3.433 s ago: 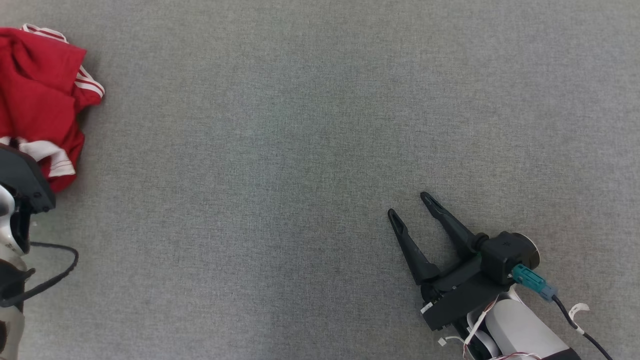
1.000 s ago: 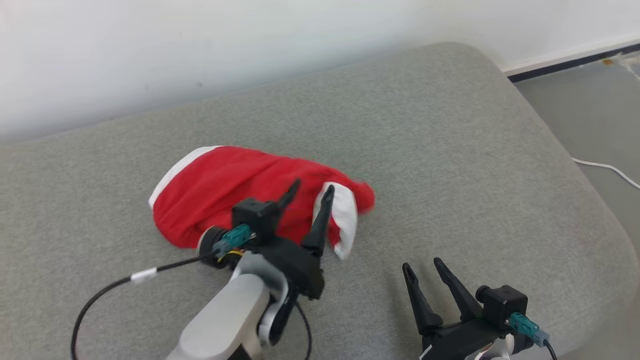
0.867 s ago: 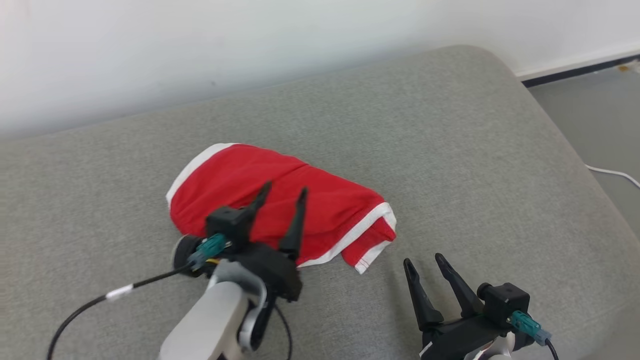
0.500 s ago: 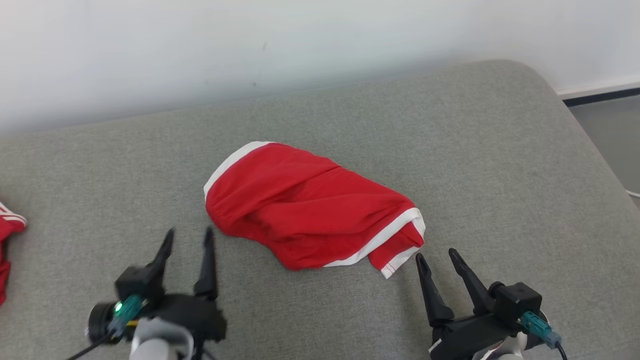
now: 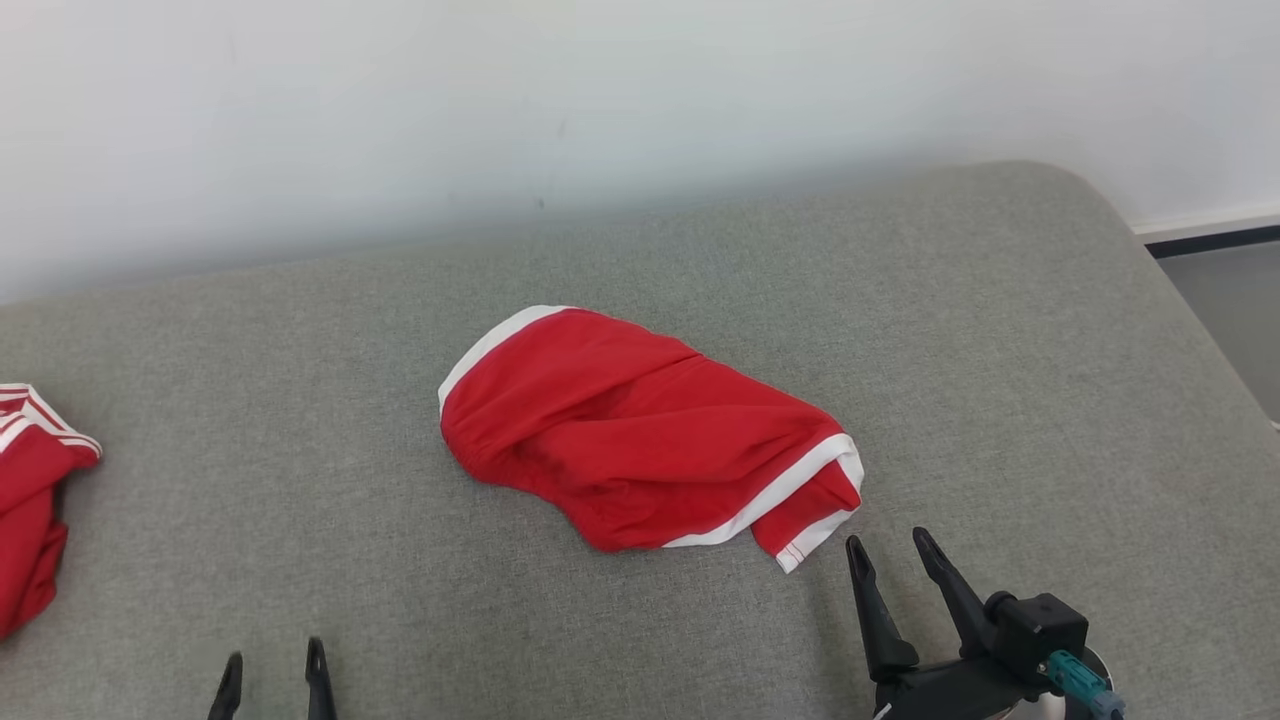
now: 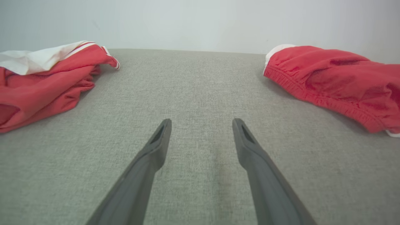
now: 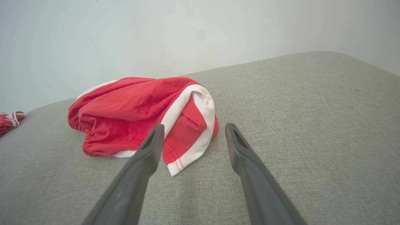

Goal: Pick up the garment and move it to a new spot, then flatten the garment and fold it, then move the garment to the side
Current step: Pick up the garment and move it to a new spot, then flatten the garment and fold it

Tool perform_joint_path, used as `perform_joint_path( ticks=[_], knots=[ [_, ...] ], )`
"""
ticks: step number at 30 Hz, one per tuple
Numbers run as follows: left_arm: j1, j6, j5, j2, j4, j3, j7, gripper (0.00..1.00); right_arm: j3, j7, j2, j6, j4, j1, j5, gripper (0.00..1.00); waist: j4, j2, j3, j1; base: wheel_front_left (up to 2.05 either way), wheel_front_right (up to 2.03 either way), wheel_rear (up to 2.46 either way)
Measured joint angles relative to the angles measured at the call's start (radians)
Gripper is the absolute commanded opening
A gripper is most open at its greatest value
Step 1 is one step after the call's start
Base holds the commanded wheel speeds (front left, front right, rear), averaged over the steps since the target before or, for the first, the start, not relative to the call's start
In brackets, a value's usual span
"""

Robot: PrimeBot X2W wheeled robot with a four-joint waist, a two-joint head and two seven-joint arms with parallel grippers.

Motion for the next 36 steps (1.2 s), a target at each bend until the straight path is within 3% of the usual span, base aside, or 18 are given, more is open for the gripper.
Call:
perform_joint_path(
  ticks=[7,15,24,33,36],
  knots=[
    [0.068,-0.04,0.045,-0.022,-0.023,0.055,0.0,1.0,-0.004,0.0,0.012,0.0,0.009,0.016,-0.003,1.0,0.001,0.0,-0.019,0.0,0.0,0.0,0.0],
    [0.056,-0.074,0.065,-0.03,-0.019,0.055,0.0,1.0,-0.005,0.0,0.017,0.0,0.012,0.016,-0.003,1.0,0.004,0.0001,-0.011,0.0,0.0,0.0,0.0],
    [-0.04,-0.117,0.002,-0.033,-0.002,-0.138,0.0,1.0,0.007,0.0,0.009,0.0,0.001,-0.017,0.001,1.0,-0.01,0.0002,0.049,0.0001,0.0,0.0,0.0],
    [-0.203,-0.123,-0.077,-0.033,0.086,-0.348,0.0,1.0,0.021,0.0,-0.007,0.0,-0.016,-0.072,0.01,1.0,-0.051,0.0003,0.156,0.0003,0.0,0.0,0.0],
    [-0.236,-0.126,-0.09,-0.037,0.119,-0.375,0.0,1.0,0.023,0.0,-0.012,0.0,-0.016,-0.081,0.014,1.0,-0.068,0.0002,0.183,0.0003,0.0,0.0,0.0]
  ],
)
